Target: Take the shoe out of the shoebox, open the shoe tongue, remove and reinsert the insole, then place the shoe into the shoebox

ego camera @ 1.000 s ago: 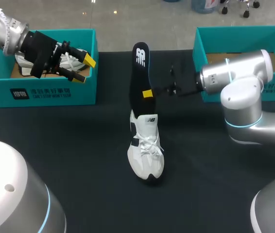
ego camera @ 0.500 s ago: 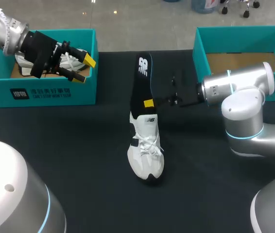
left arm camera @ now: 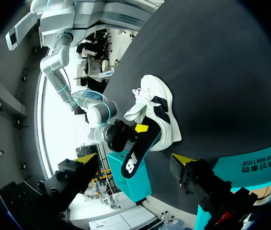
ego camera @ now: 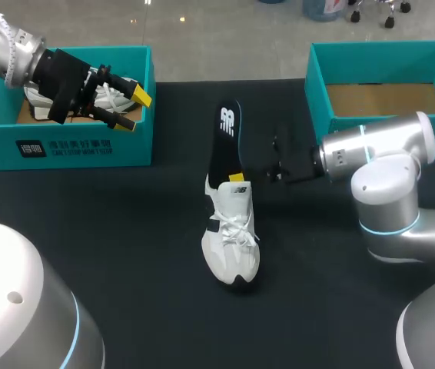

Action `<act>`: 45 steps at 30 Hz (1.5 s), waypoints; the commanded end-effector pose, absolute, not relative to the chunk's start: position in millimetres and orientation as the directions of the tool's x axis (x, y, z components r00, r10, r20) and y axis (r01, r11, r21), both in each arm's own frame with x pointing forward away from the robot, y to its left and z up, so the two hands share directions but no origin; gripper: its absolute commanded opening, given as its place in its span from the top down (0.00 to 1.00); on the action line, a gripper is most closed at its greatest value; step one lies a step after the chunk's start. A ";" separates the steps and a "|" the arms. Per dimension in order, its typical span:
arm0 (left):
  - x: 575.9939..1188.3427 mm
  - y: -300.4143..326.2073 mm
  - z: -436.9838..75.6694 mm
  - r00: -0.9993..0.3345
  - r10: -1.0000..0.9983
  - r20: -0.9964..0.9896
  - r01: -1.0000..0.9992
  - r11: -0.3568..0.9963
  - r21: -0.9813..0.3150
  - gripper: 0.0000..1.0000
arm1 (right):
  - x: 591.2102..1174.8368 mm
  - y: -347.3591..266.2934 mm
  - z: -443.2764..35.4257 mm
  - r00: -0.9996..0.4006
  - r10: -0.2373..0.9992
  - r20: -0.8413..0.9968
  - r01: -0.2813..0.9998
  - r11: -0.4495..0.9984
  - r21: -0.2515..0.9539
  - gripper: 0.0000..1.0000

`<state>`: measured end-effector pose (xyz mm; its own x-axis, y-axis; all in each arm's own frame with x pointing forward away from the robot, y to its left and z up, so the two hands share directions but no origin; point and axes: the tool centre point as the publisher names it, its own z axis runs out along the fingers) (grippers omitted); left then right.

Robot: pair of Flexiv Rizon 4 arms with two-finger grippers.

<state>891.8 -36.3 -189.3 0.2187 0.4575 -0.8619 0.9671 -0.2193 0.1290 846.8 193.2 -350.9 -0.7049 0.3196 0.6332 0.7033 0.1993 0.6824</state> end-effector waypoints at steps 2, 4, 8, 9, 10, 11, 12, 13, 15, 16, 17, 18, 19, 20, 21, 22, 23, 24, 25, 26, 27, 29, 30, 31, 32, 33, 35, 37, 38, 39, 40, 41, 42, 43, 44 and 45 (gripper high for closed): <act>890.9 -36.1 -188.5 0.219 0.461 -0.860 0.967 -0.219 0.129 0.00 | 849.9 198.4 -342.5 -0.724 0.322 0.610 0.681 0.192 0.707 0.26; 890.9 -36.1 -188.5 0.219 0.461 -0.860 0.967 -0.219 0.129 0.00 | 852.0 200.1 -334.7 -0.734 0.319 0.599 0.669 0.190 0.719 0.26; 890.9 -36.1 -188.5 0.219 0.461 -0.860 0.967 -0.219 0.129 0.00 | 861.3 202.7 -324.8 -0.753 0.313 0.578 0.647 0.199 0.736 0.19; 890.9 -36.1 -188.5 0.219 0.461 -0.860 0.967 -0.219 0.129 0.00 | 865.6 203.0 -324.3 -0.760 0.312 0.570 0.640 0.206 0.741 0.20; 890.9 -36.1 -188.5 0.219 0.461 -0.860 0.967 -0.219 0.129 0.00 | 869.1 203.3 -322.9 -0.762 0.311 0.568 0.638 0.207 0.742 0.22; 890.9 -36.1 -188.5 0.219 0.461 -0.860 0.967 -0.219 0.129 0.00 | 871.8 203.3 -320.1 -0.768 0.310 0.560 0.630 0.209 0.748 0.23; 890.9 -36.1 -188.5 0.219 0.461 -0.860 0.967 -0.219 0.129 0.00 | 874.8 203.8 -317.8 -0.771 0.308 0.557 0.626 0.211 0.751 0.27; 890.9 -36.1 -188.5 0.219 0.461 -0.860 0.967 -0.219 0.129 0.00 | 879.8 204.3 -317.4 -0.776 0.307 0.551 0.621 0.219 0.753 0.35; 890.9 -36.1 -188.5 0.219 0.461 -0.860 0.967 -0.219 0.129 0.00 | 884.3 205.2 -317.2 -0.780 0.303 0.548 0.618 0.225 0.754 0.51; 890.9 -36.1 -188.5 0.219 0.461 -0.860 0.967 -0.219 0.129 0.00 | 885.6 205.7 -317.3 -0.780 0.299 0.549 0.617 0.226 0.754 0.54; 890.9 -36.1 -188.5 0.219 0.461 -0.860 0.967 -0.219 0.129 0.00 | 887.1 206.5 -318.8 -0.781 0.294 0.551 0.618 0.232 0.751 0.67; 890.9 -36.1 -188.5 0.219 0.461 -0.860 0.967 -0.219 0.129 0.00 | 887.9 207.2 -320.3 -0.779 0.290 0.557 0.622 0.236 0.747 0.85; 890.9 -36.1 -188.5 0.219 0.461 -0.860 0.967 -0.219 0.129 0.00 | 888.3 207.1 -320.3 -0.776 0.283 0.564 0.627 0.247 0.738 1.00; 890.9 -36.1 -188.5 0.219 0.461 -0.860 0.967 -0.219 0.129 0.00 | 888.4 207.2 -321.4 -0.774 0.280 0.568 0.630 0.256 0.733 1.00; 890.9 -36.1 -188.5 0.219 0.461 -0.860 0.967 -0.219 0.129 0.00 | 888.3 207.5 -322.9 -0.773 0.276 0.571 0.632 0.260 0.730 1.00; 890.9 -36.1 -188.5 0.219 0.461 -0.860 0.967 -0.219 0.129 0.00 | 887.6 207.8 -326.3 -0.770 0.274 0.577 0.637 0.269 0.722 1.00; 890.9 -36.1 -188.5 0.219 0.461 -0.860 0.967 -0.219 0.129 0.00 | 886.8 207.7 -329.3 -0.768 0.273 0.580 0.640 0.276 0.717 1.00; 890.9 -36.1 -188.5 0.219 0.461 -0.860 0.967 -0.219 0.129 0.00 | 885.4 207.2 -333.2 -0.765 0.270 0.584 0.643 0.283 0.712 1.00; 890.9 -36.1 -188.5 0.219 0.461 -0.860 0.967 -0.219 0.129 0.00 | 884.2 206.8 -334.9 -0.763 0.269 0.587 0.646 0.292 0.706 1.00; 890.9 -36.1 -188.5 0.219 0.461 -0.860 0.967 -0.219 0.129 0.00 | 882.0 206.0 -336.9 -0.760 0.268 0.592 0.649 0.296 0.701 1.00; 890.9 -36.1 -188.5 0.219 0.461 -0.860 0.967 -0.219 0.129 0.00 | 879.9 204.7 -338.7 -0.755 0.268 0.598 0.655 0.300 0.693 1.00; 890.9 -36.1 -188.5 0.219 0.461 -0.860 0.967 -0.219 0.129 0.00 | 874.3 201.4 -342.8 -0.747 0.265 0.610 0.665 0.314 0.677 1.00; 890.9 -36.1 -188.5 0.219 0.461 -0.860 0.967 -0.219 0.129 0.00 | 871.3 200.2 -345.3 -0.741 0.264 0.618 0.672 0.321 0.668 1.00; 890.9 -36.1 -188.5 0.219 0.461 -0.860 0.967 -0.219 0.129 0.00 | 868.4 199.1 -347.2 -0.737 0.263 0.622 0.675 0.329 0.660 1.00; 890.9 -36.1 -188.5 0.219 0.461 -0.860 0.967 -0.219 0.129 0.00 | 865.6 198.7 -349.1 -0.732 0.262 0.629 0.680 0.337 0.651 1.00; 890.9 -36.1 -188.5 0.219 0.461 -0.860 0.967 -0.219 0.129 0.00 | 863.1 198.4 -351.4 -0.729 0.261 0.632 0.682 0.350 0.642 1.00; 890.9 -36.1 -188.5 0.219 0.461 -0.860 0.967 -0.219 0.129 0.00 | 857.4 198.6 -353.8 -0.725 0.256 0.639 0.685 0.370 0.628 1.00; 890.9 -36.1 -188.5 0.219 0.461 -0.860 0.967 -0.219 0.129 0.00 | 852.5 198.6 -356.1 -0.719 0.254 0.647 0.690 0.380 0.617 1.00; 890.9 -36.1 -188.5 0.219 0.461 -0.860 0.967 -0.219 0.129 0.00 | 850.0 199.2 -356.5 -0.717 0.252 0.650 0.690 0.385 0.613 1.00; 890.9 -36.1 -188.5 0.219 0.461 -0.860 0.967 -0.219 0.129 0.00 | 847.9 199.5 -356.8 -0.715 0.251 0.653 0.692 0.390 0.608 1.00; 890.9 -36.1 -188.5 0.219 0.461 -0.860 0.967 -0.219 0.129 0.00 | 846.0 200.3 -356.8 -0.713 0.249 0.655 0.693 0.391 0.606 1.00; 890.9 -36.1 -188.5 0.219 0.461 -0.860 0.967 -0.219 0.129 0.00 | 844.9 200.9 -357.0 -0.713 0.248 0.656 0.693 0.392 0.605 1.00; 890.9 -36.1 -188.5 0.219 0.461 -0.860 0.967 -0.219 0.129 0.00 | 844.2 201.6 -356.5 -0.713 0.248 0.656 0.692 0.394 0.604 1.00; 890.9 -36.1 -188.5 0.219 0.461 -0.860 0.967 -0.219 0.129 0.00 | 844.5 202.3 -355.5 -0.716 0.248 0.653 0.690 0.394 0.607 1.00; 890.9 -36.1 -188.5 0.219 0.461 -0.860 0.967 -0.219 0.129 0.00 | 845.3 203.3 -353.2 -0.724 0.253 0.641 0.683 0.397 0.614 1.00; 890.9 -36.1 -188.5 0.219 0.461 -0.860 0.967 -0.219 0.129 0.00 | 846.7 204.1 -351.2 -0.731 0.253 0.634 0.676 0.400 0.619 0.78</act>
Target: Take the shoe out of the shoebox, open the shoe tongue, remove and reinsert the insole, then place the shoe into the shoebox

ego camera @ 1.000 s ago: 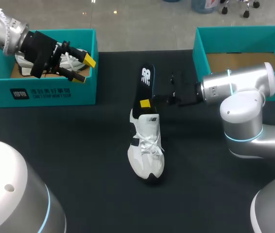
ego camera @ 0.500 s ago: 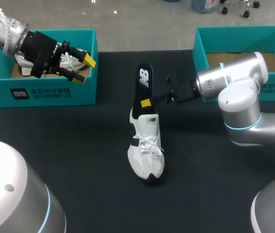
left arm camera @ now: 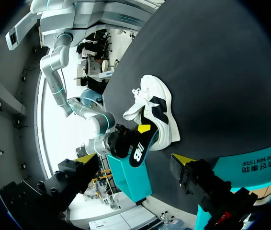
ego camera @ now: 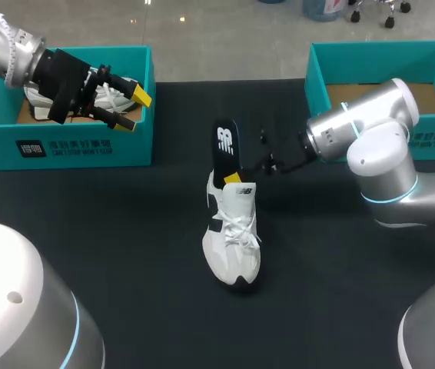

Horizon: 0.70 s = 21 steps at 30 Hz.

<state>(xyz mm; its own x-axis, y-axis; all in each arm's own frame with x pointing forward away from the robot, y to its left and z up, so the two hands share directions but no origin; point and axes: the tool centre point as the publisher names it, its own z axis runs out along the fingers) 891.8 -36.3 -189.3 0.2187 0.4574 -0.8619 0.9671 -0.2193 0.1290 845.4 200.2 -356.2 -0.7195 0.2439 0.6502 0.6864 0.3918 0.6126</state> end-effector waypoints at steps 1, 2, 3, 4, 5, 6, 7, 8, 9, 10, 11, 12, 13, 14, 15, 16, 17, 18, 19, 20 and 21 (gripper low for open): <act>890.9 -36.1 -188.5 0.219 0.461 -0.860 0.967 -0.219 0.129 0.00 | 848.2 205.4 -348.1 -0.734 0.251 0.631 0.672 0.397 0.625 0.75; 890.9 -36.1 -188.5 0.219 0.461 -0.860 0.967 -0.219 0.129 0.00 | 849.8 206.5 -345.4 -0.744 0.253 0.618 0.663 0.398 0.634 0.73; 890.9 -36.1 -188.5 0.219 0.461 -0.860 0.967 -0.219 0.129 0.00 | 851.8 207.6 -342.1 -0.748 0.253 0.614 0.658 0.400 0.638 0.68; 890.9 -36.1 -188.5 0.219 0.461 -0.860 0.967 -0.219 0.129 0.00 | 853.9 208.5 -339.2 -0.754 0.251 0.606 0.651 0.403 0.643 0.66; 890.9 -36.1 -188.5 0.219 0.461 -0.860 0.967 -0.219 0.129 0.00 | 856.2 209.3 -336.2 -0.759 0.252 0.601 0.646 0.404 0.647 0.65; 890.9 -36.1 -188.5 0.219 0.461 -0.860 0.967 -0.219 0.129 0.00 | 857.7 209.6 -333.1 -0.762 0.252 0.596 0.643 0.405 0.651 0.64; 890.9 -36.1 -188.5 0.219 0.461 -0.860 0.967 -0.219 0.129 0.00 | 859.8 210.0 -330.3 -0.768 0.251 0.589 0.636 0.405 0.657 0.64; 890.9 -36.1 -188.5 0.219 0.461 -0.860 0.967 -0.219 0.129 0.00 | 862.2 209.9 -328.5 -0.771 0.250 0.586 0.633 0.403 0.661 0.65; 890.9 -36.1 -188.5 0.219 0.461 -0.860 0.967 -0.219 0.129 0.00 | 864.6 209.8 -326.3 -0.774 0.251 0.582 0.630 0.405 0.663 0.66; 890.9 -36.1 -188.5 0.219 0.461 -0.860 0.967 -0.219 0.129 0.00 | 866.7 208.9 -324.0 -0.777 0.253 0.577 0.627 0.404 0.667 0.70; 890.9 -36.1 -188.5 0.219 0.461 -0.860 0.967 -0.219 0.129 0.00 | 868.8 207.9 -322.4 -0.778 0.256 0.574 0.626 0.402 0.669 0.73; 890.9 -36.1 -188.5 0.219 0.461 -0.860 0.967 -0.219 0.129 0.00 | 870.9 206.3 -322.0 -0.777 0.260 0.573 0.627 0.397 0.671 0.79; 890.9 -36.1 -188.5 0.219 0.461 -0.860 0.967 -0.219 0.129 0.00 | 872.6 205.2 -321.5 -0.776 0.264 0.572 0.629 0.388 0.674 0.86; 890.9 -36.1 -188.5 0.219 0.461 -0.860 0.967 -0.219 0.129 0.00 | 874.4 204.2 -321.8 -0.773 0.267 0.575 0.633 0.379 0.675 0.97; 890.9 -36.1 -188.5 0.219 0.461 -0.860 0.967 -0.219 0.129 0.00 | 875.5 203.9 -322.3 -0.771 0.266 0.578 0.635 0.376 0.675 1.00; 890.9 -36.1 -188.5 0.219 0.461 -0.860 0.967 -0.219 0.129 0.00 | 877.2 204.2 -323.7 -0.770 0.264 0.581 0.637 0.373 0.674 1.00; 890.9 -36.1 -188.5 0.219 0.461 -0.860 0.967 -0.219 0.129 0.00 | 878.0 205.2 -325.0 -0.768 0.262 0.584 0.639 0.370 0.674 1.00; 890.9 -36.1 -188.5 0.219 0.461 -0.860 0.967 -0.219 0.129 0.00 | 879.3 206.5 -328.0 -0.762 0.255 0.596 0.646 0.362 0.672 1.00; 890.9 -36.1 -188.5 0.219 0.461 -0.860 0.967 -0.219 0.129 0.00 | 879.2 207.9 -330.4 -0.759 0.252 0.601 0.650 0.360 0.670 1.00; 890.9 -36.1 -188.5 0.219 0.461 -0.860 0.967 -0.219 0.129 0.00 | 878.2 209.6 -332.5 -0.754 0.248 0.608 0.654 0.364 0.663 1.00; 890.9 -36.1 -188.5 0.219 0.461 -0.860 0.967 -0.219 0.129 0.00 | 876.6 211.1 -335.5 -0.751 0.245 0.614 0.657 0.370 0.656 1.00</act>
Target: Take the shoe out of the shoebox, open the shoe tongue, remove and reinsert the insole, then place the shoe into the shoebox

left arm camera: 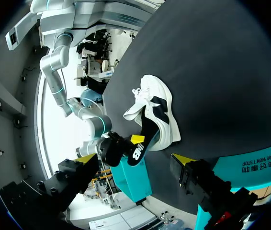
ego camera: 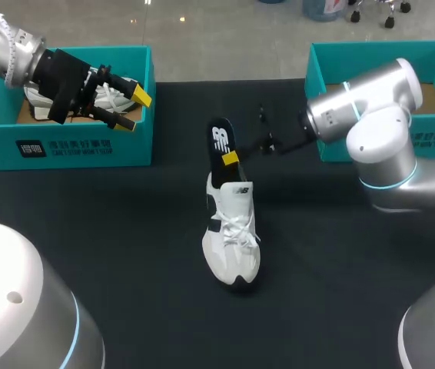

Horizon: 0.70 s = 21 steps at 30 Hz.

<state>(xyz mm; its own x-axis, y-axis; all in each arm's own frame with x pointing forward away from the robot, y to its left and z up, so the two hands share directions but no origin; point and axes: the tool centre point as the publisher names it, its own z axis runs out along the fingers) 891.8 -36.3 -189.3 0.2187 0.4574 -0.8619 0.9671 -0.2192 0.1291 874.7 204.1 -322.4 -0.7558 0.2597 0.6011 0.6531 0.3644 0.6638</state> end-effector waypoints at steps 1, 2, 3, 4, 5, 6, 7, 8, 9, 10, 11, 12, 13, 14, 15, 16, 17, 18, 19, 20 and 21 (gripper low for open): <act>890.9 -36.1 -188.5 0.219 0.461 -0.860 0.967 -0.219 0.129 0.00 | 874.8 212.4 -337.7 -0.747 0.242 0.619 0.660 0.371 0.653 1.00; 890.9 -36.1 -188.5 0.219 0.461 -0.860 0.967 -0.219 0.129 0.00 | 872.5 213.2 -339.4 -0.743 0.239 0.625 0.665 0.373 0.648 1.00; 890.9 -36.1 -188.5 0.219 0.461 -0.860 0.967 -0.219 0.129 0.00 | 870.7 213.1 -341.4 -0.739 0.238 0.630 0.669 0.374 0.643 1.00; 890.9 -36.1 -188.5 0.219 0.461 -0.860 0.967 -0.219 0.129 0.00 | 867.9 213.0 -342.8 -0.734 0.237 0.636 0.674 0.375 0.637 1.00; 890.9 -36.1 -188.5 0.219 0.461 -0.860 0.967 -0.219 0.129 0.00 | 864.7 212.1 -343.7 -0.730 0.239 0.641 0.677 0.379 0.631 1.00; 890.9 -36.1 -188.5 0.219 0.461 -0.860 0.967 -0.219 0.129 0.00 | 861.0 211.2 -345.1 -0.724 0.240 0.647 0.683 0.382 0.623 1.00; 890.9 -36.1 -188.5 0.219 0.461 -0.860 0.967 -0.219 0.129 0.00 | 857.8 209.9 -347.0 -0.717 0.241 0.654 0.689 0.385 0.613 1.00; 890.9 -36.1 -188.5 0.219 0.461 -0.860 0.967 -0.219 0.129 0.00 | 853.8 209.1 -348.4 -0.712 0.242 0.659 0.694 0.388 0.607 1.00; 890.9 -36.1 -188.5 0.219 0.461 -0.860 0.967 -0.219 0.129 0.00 | 850.2 207.9 -349.9 -0.707 0.245 0.664 0.698 0.396 0.597 1.00; 890.9 -36.1 -188.5 0.219 0.461 -0.860 0.967 -0.219 0.129 0.00 | 846.6 207.2 -351.1 -0.702 0.247 0.668 0.702 0.401 0.589 1.00; 890.9 -36.1 -188.5 0.219 0.461 -0.860 0.967 -0.219 0.129 0.00 | 843.6 206.1 -352.4 -0.697 0.250 0.672 0.706 0.403 0.582 1.00; 890.9 -36.1 -188.5 0.219 0.461 -0.860 0.967 -0.219 0.129 0.00 | 840.6 205.1 -353.4 -0.693 0.252 0.675 0.710 0.403 0.578 1.00; 890.9 -36.1 -188.5 0.219 0.461 -0.860 0.967 -0.219 0.129 0.00 | 838.9 203.9 -355.4 -0.689 0.255 0.678 0.713 0.404 0.572 1.00; 890.9 -36.1 -188.5 0.219 0.461 -0.860 0.967 -0.219 0.129 0.00 | 836.9 203.0 -356.4 -0.685 0.259 0.680 0.717 0.406 0.567 1.00; 890.9 -36.1 -188.5 0.219 0.461 -0.860 0.967 -0.219 0.129 0.00 | 835.0 202.3 -357.3 -0.682 0.262 0.683 0.720 0.405 0.564 1.00; 890.9 -36.1 -188.5 0.219 0.461 -0.860 0.967 -0.219 0.129 0.00 | 833.8 202.2 -357.6 -0.681 0.262 0.684 0.721 0.405 0.562 1.00; 890.9 -36.1 -188.5 0.219 0.461 -0.860 0.967 -0.219 0.129 0.00 | 833.6 202.3 -357.5 -0.680 0.263 0.685 0.722 0.405 0.561 1.00; 890.9 -36.1 -188.5 0.219 0.461 -0.860 0.967 -0.219 0.129 0.00 | 833.5 203.3 -355.8 -0.684 0.263 0.681 0.719 0.400 0.568 1.00; 890.9 -36.1 -188.5 0.219 0.461 -0.860 0.967 -0.219 0.129 0.00 | 834.9 204.2 -353.6 -0.688 0.264 0.676 0.716 0.397 0.574 0.81; 890.9 -36.1 -188.5 0.219 0.461 -0.860 0.967 -0.219 0.129 0.00 | 837.0 205.2 -350.8 -0.697 0.268 0.665 0.709 0.393 0.585 0.52; 890.9 -36.1 -188.5 0.219 0.461 -0.860 0.967 -0.219 0.129 0.00 | 839.4 206.6 -347.7 -0.705 0.265 0.657 0.702 0.392 0.595 0.28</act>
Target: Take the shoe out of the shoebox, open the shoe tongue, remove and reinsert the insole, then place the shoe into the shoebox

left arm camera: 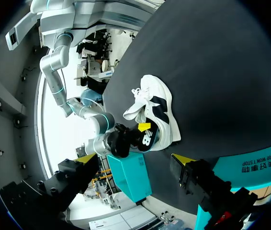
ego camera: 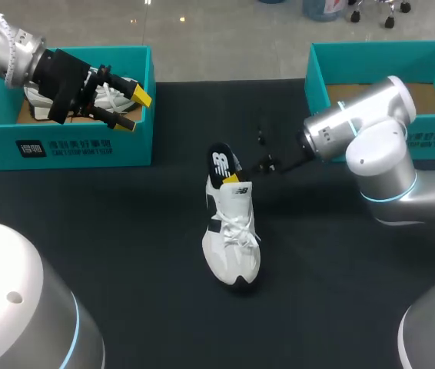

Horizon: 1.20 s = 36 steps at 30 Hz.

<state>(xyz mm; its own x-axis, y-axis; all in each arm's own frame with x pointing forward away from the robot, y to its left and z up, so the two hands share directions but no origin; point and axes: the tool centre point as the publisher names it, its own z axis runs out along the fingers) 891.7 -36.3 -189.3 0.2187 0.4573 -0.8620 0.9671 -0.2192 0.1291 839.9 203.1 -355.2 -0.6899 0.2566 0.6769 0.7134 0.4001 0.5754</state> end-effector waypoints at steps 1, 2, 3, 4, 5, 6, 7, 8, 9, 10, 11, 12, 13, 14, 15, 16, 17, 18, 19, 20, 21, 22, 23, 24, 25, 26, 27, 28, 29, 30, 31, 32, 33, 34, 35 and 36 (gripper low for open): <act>890.9 -36.1 -188.5 0.219 0.461 -0.860 0.967 -0.219 0.129 0.00 | 842.2 208.2 -344.1 -0.716 0.264 0.647 0.692 0.395 0.604 0.30; 890.9 -36.1 -188.5 0.219 0.461 -0.860 0.967 -0.219 0.129 0.00 | 844.4 210.1 -341.0 -0.722 0.263 0.640 0.685 0.398 0.610 0.29; 890.9 -36.1 -188.5 0.219 0.461 -0.860 0.967 -0.219 0.129 0.00 | 847.4 211.9 -337.3 -0.730 0.260 0.632 0.678 0.398 0.618 0.29; 890.9 -36.1 -188.5 0.219 0.461 -0.860 0.967 -0.219 0.129 0.00 | 851.1 213.1 -335.2 -0.736 0.257 0.627 0.671 0.397 0.626 0.29; 890.9 -36.1 -188.5 0.219 0.461 -0.860 0.967 -0.219 0.129 0.00 | 854.4 214.2 -333.4 -0.737 0.256 0.626 0.670 0.397 0.627 0.29; 890.9 -36.1 -188.5 0.219 0.461 -0.860 0.967 -0.219 0.129 0.00 | 857.5 215.7 -332.0 -0.740 0.255 0.622 0.667 0.397 0.631 0.32; 890.9 -36.1 -188.5 0.219 0.461 -0.860 0.967 -0.219 0.129 0.00 | 861.3 216.9 -331.4 -0.743 0.255 0.619 0.664 0.396 0.634 0.38; 890.9 -36.1 -188.5 0.219 0.461 -0.860 0.967 -0.219 0.129 0.00 | 865.1 217.5 -332.0 -0.746 0.253 0.616 0.661 0.396 0.638 0.49; 890.9 -36.1 -188.5 0.219 0.461 -0.860 0.967 -0.219 0.129 0.00 | 869.0 218.9 -332.0 -0.749 0.251 0.614 0.658 0.395 0.641 0.53; 890.9 -36.1 -188.5 0.219 0.461 -0.860 0.967 -0.219 0.129 0.00 | 872.4 220.2 -332.8 -0.750 0.250 0.612 0.656 0.395 0.643 0.55; 890.9 -36.1 -188.5 0.219 0.461 -0.860 0.967 -0.219 0.129 0.00 | 875.3 221.7 -333.7 -0.752 0.248 0.611 0.655 0.395 0.645 0.61; 890.9 -36.1 -188.5 0.219 0.461 -0.860 0.967 -0.219 0.129 0.00 | 877.3 223.1 -335.1 -0.752 0.246 0.611 0.654 0.396 0.645 0.70; 890.9 -36.1 -188.5 0.219 0.461 -0.860 0.967 -0.219 0.129 0.00 | 878.9 224.3 -336.9 -0.751 0.242 0.615 0.654 0.398 0.643 0.82; 890.9 -36.1 -188.5 0.219 0.461 -0.860 0.967 -0.219 0.129 0.00 | 879.9 225.1 -339.4 -0.748 0.241 0.619 0.657 0.404 0.636 0.95; 890.9 -36.1 -188.5 0.219 0.461 -0.860 0.967 -0.219 0.129 0.00 | 880.1 225.9 -340.6 -0.747 0.239 0.621 0.657 0.405 0.635 1.00; 890.9 -36.1 -188.5 0.219 0.461 -0.860 0.967 -0.219 0.129 0.00 | 880.1 226.3 -342.5 -0.743 0.236 0.626 0.661 0.405 0.632 1.00; 890.9 -36.1 -188.5 0.219 0.461 -0.860 0.967 -0.219 0.129 0.00 | 879.3 226.6 -344.0 -0.740 0.237 0.629 0.664 0.407 0.628 1.00; 890.9 -36.1 -188.5 0.219 0.461 -0.860 0.967 -0.219 0.129 0.00 | 878.6 226.6 -345.6 -0.737 0.236 0.633 0.667 0.407 0.624 1.00; 890.9 -36.1 -188.5 0.219 0.461 -0.860 0.967 -0.219 0.129 0.00 | 876.9 226.5 -346.6 -0.734 0.237 0.636 0.669 0.410 0.620 1.00; 890.9 -36.1 -188.5 0.219 0.461 -0.860 0.967 -0.219 0.129 0.00 | 875.6 225.7 -348.0 -0.731 0.237 0.640 0.672 0.411 0.616 1.00; 890.9 -36.1 -188.5 0.219 0.461 -0.860 0.967 -0.219 0.129 0.00 | 873.4 224.9 -348.8 -0.728 0.240 0.642 0.675 0.413 0.611 1.00; 890.9 -36.1 -188.5 0.219 0.461 -0.860 0.967 -0.219 0.129 0.00 | 871.4 223.7 -349.5 -0.723 0.242 0.646 0.680 0.413 0.606 1.00; 890.9 -36.1 -188.5 0.219 0.461 -0.860 0.967 -0.219 0.129 0.00 | 868.9 222.2 -350.3 -0.718 0.246 0.651 0.685 0.413 0.600 1.00; 890.9 -36.1 -188.5 0.219 0.461 -0.860 0.967 -0.219 0.129 0.00 | 867.1 219.6 -352.2 -0.712 0.250 0.656 0.692 0.410 0.594 1.00; 890.9 -36.1 -188.5 0.219 0.461 -0.860 0.967 -0.219 0.129 0.00 | 864.2 217.7 -353.5 -0.706 0.254 0.661 0.698 0.409 0.588 1.00; 890.9 -36.1 -188.5 0.219 0.461 -0.860 0.967 -0.219 0.129 0.00 | 861.0 216.7 -354.3 -0.702 0.259 0.663 0.701 0.412 0.582 1.00; 890.9 -36.1 -188.5 0.219 0.461 -0.860 0.967 -0.219 0.129 0.00 | 857.9 215.8 -355.3 -0.697 0.262 0.667 0.706 0.410 0.577 1.00; 890.9 -36.1 -188.5 0.219 0.461 -0.860 0.967 -0.219 0.129 0.00 | 855.5 214.1 -357.2 -0.693 0.265 0.671 0.710 0.413 0.570 1.00; 890.9 -36.1 -188.5 0.219 0.461 -0.860 0.967 -0.219 0.129 0.00 | 852.2 213.4 -358.3 -0.687 0.267 0.676 0.715 0.414 0.563 1.00; 890.9 -36.1 -188.5 0.219 0.461 -0.860 0.967 -0.219 0.129 0.00 | 849.4 212.6 -359.7 -0.684 0.270 0.678 0.718 0.417 0.557 1.00; 890.9 -36.1 -188.5 0.219 0.461 -0.860 0.967 -0.219 0.129 0.00 | 846.2 212.0 -360.3 -0.679 0.271 0.682 0.721 0.416 0.553 1.00; 890.9 -36.1 -188.5 0.219 0.461 -0.860 0.967 -0.219 0.129 0.00 | 843.1 211.9 -360.5 -0.676 0.271 0.686 0.725 0.414 0.551 1.00; 890.9 -36.1 -188.5 0.219 0.461 -0.860 0.967 -0.219 0.129 0.00 | 840.1 212.1 -360.8 -0.672 0.272 0.689 0.728 0.416 0.545 1.00; 890.9 -36.1 -188.5 0.219 0.461 -0.860 0.967 -0.219 0.129 0.00 | 837.2 212.5 -361.2 -0.668 0.272 0.692 0.730 0.417 0.541 1.00; 890.9 -36.1 -188.5 0.219 0.461 -0.860 0.967 -0.219 0.129 0.00 | 834.8 213.2 -361.6 -0.666 0.272 0.695 0.732 0.417 0.538 1.00; 890.9 -36.1 -188.5 0.219 0.461 -0.860 0.967 -0.219 0.129 0.00 | 832.8 213.7 -362.3 -0.664 0.272 0.696 0.733 0.418 0.537 1.00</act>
